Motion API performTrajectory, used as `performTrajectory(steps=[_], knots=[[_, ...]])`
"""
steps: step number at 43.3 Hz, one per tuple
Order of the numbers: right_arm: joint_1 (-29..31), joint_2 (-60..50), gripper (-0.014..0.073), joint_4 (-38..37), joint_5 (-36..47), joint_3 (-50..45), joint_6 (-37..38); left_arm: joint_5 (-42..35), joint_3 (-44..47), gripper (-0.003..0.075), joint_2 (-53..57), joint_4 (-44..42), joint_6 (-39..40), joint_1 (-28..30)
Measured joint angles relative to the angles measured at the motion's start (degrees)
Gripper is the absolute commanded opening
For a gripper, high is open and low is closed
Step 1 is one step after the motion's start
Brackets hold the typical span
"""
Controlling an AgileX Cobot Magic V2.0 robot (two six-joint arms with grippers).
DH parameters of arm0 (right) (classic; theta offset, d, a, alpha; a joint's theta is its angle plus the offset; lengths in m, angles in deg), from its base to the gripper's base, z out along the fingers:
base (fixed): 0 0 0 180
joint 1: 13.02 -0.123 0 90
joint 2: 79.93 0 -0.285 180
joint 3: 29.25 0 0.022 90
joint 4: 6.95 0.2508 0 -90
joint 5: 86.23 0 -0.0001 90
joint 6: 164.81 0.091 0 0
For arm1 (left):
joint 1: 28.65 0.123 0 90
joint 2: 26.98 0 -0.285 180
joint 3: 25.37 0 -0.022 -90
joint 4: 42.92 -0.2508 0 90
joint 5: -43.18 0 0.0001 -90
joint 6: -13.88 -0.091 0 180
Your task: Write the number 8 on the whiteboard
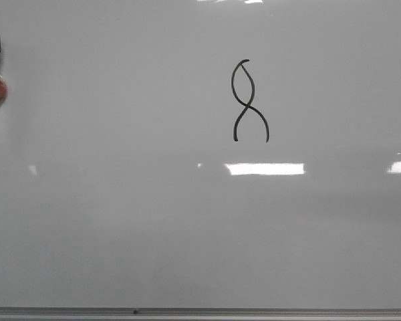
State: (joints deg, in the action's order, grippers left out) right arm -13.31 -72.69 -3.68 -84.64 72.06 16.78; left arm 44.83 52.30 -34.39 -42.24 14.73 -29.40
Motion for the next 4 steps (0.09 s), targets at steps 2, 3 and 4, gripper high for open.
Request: performTrajectory(steps=[2,3,4], knots=[[0.0,0.0,-0.0108,0.0,0.0,0.0,0.0,0.0,0.0,-0.0021,0.0,0.0,0.0,0.0],[0.0,0.0,-0.0108,0.0,0.0,0.0,0.0,0.0,0.0,-0.0021,0.0,0.0,0.0,0.0],[0.0,0.0,-0.0108,0.0,0.0,0.0,0.0,0.0,0.0,-0.0021,0.0,0.0,0.0,0.0]])
